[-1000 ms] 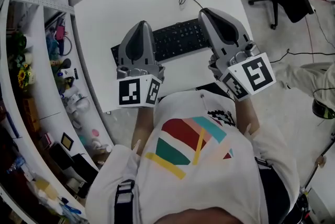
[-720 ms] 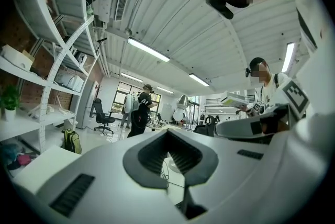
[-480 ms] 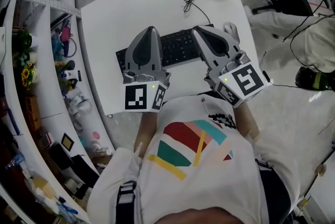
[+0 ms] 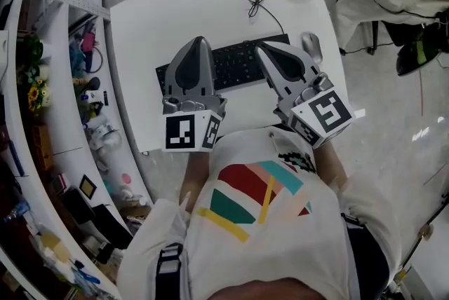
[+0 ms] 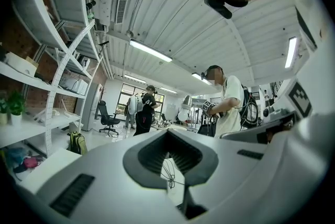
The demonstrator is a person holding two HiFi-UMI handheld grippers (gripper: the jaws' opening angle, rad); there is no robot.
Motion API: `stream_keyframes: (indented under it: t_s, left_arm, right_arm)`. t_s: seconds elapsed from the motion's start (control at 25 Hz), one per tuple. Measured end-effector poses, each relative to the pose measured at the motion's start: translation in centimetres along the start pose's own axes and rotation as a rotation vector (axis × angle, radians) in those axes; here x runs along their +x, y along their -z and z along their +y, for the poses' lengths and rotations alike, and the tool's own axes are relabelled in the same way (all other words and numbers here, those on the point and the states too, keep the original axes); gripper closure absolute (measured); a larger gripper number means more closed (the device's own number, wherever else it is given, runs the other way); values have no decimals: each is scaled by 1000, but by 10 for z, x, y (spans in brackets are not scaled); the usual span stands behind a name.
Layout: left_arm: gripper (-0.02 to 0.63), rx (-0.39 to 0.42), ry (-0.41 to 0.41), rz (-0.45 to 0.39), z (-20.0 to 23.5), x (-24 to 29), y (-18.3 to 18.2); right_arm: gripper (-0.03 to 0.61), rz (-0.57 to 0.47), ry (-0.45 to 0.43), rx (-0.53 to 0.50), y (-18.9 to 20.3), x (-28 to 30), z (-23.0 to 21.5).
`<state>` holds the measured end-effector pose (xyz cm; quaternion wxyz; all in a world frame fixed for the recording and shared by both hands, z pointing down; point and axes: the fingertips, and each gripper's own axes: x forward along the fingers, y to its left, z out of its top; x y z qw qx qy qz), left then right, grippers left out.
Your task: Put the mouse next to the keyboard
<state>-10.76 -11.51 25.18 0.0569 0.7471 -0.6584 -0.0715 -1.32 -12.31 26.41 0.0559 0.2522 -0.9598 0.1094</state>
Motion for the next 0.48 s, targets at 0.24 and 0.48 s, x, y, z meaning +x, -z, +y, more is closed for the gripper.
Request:
stream_keyframes:
  t_s: [0.24,0.48]
  left_arm:
    - [570,-2,-5,0,0,-1,1]
    - [569,-40,-1,-9,-1,-2,-5]
  right_arm:
    - [566,4,19,-15,2,-1,-7]
    - [566,22,22,-35,1,-4,-4]
